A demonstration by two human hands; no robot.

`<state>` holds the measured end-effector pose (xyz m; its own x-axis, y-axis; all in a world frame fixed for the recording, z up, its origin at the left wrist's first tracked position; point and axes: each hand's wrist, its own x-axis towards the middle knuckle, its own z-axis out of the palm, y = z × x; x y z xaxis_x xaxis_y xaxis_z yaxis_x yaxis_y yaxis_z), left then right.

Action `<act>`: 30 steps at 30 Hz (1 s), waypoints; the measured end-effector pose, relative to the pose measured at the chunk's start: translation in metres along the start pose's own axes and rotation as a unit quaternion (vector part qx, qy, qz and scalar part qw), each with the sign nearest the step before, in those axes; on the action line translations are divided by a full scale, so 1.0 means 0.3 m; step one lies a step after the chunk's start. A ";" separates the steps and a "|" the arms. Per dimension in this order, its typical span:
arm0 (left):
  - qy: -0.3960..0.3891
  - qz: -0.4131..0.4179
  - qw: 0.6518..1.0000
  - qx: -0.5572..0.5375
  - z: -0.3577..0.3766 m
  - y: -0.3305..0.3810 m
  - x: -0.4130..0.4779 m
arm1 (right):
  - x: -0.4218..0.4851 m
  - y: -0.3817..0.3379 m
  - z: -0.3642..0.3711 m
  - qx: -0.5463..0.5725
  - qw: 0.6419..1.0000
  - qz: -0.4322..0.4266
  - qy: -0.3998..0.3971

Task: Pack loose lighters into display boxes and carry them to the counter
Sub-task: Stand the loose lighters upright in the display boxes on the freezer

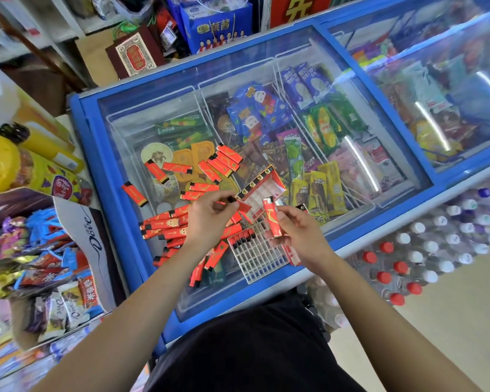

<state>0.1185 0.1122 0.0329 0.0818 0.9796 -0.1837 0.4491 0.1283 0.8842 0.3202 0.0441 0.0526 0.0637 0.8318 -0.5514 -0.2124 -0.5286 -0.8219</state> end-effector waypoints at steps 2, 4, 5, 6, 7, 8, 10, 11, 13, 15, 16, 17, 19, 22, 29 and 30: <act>0.014 0.027 0.999 0.036 0.023 -0.001 0.017 | 0.005 -0.012 -0.017 0.039 0.999 0.015 0.010; 0.020 0.055 0.995 0.077 0.048 -0.018 0.036 | 0.015 -0.021 -0.040 0.049 0.999 0.004 0.018; 0.022 0.070 0.993 0.097 0.059 -0.027 0.045 | 0.021 -0.027 -0.053 0.045 0.999 -0.010 0.026; 0.022 0.086 0.989 0.120 0.068 -0.034 0.053 | 0.028 -0.036 -0.068 0.041 0.998 -0.026 0.039; 0.022 0.101 0.984 0.146 0.077 -0.037 0.059 | 0.038 -0.046 -0.086 0.038 0.997 -0.043 0.055; 0.024 0.116 0.978 0.170 0.085 -0.039 0.062 | 0.047 -0.058 -0.103 0.032 0.995 -0.060 0.072; 0.031 0.129 0.972 0.195 0.100 -0.039 0.066 | 0.066 -0.082 -0.139 -0.005 0.991 -0.090 0.101; 0.031 0.122 0.973 0.193 0.105 -0.038 0.068 | 0.074 -0.092 -0.154 -0.029 0.988 -0.103 0.111; 0.024 0.124 0.974 0.187 0.110 -0.038 0.072 | 0.085 -0.106 -0.178 -0.060 0.984 -0.112 0.123; 0.015 0.143 0.971 0.193 0.108 -0.036 0.078 | 0.094 -0.108 -0.195 -0.073 0.983 -0.108 0.127; 0.012 0.151 0.968 0.198 0.103 -0.032 0.082 | 0.098 -0.106 -0.202 -0.078 0.982 -0.109 0.131; 0.007 0.155 0.967 0.204 0.096 -0.024 0.087 | 0.102 -0.103 -0.208 -0.085 0.981 -0.111 0.137; -0.007 0.163 0.961 0.223 0.083 -0.007 0.093 | 0.107 -0.096 -0.213 -0.100 0.976 -0.120 0.152; -0.030 0.164 0.946 0.279 0.082 0.009 0.102 | 0.113 -0.088 -0.206 -0.106 0.971 -0.128 0.175; -0.073 0.068 0.926 0.365 0.113 0.045 0.127 | 0.137 -0.054 -0.172 -0.152 0.969 -0.116 0.153; -0.069 0.067 0.931 0.353 0.117 0.047 0.128 | 0.137 -0.051 -0.169 -0.156 0.969 -0.120 0.152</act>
<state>0.1593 0.1462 0.0234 0.2702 0.9441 -0.1890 0.8954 -0.1742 0.4099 0.3756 0.0779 0.0352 0.3689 0.8734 -0.3178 0.1450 -0.3918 -0.9085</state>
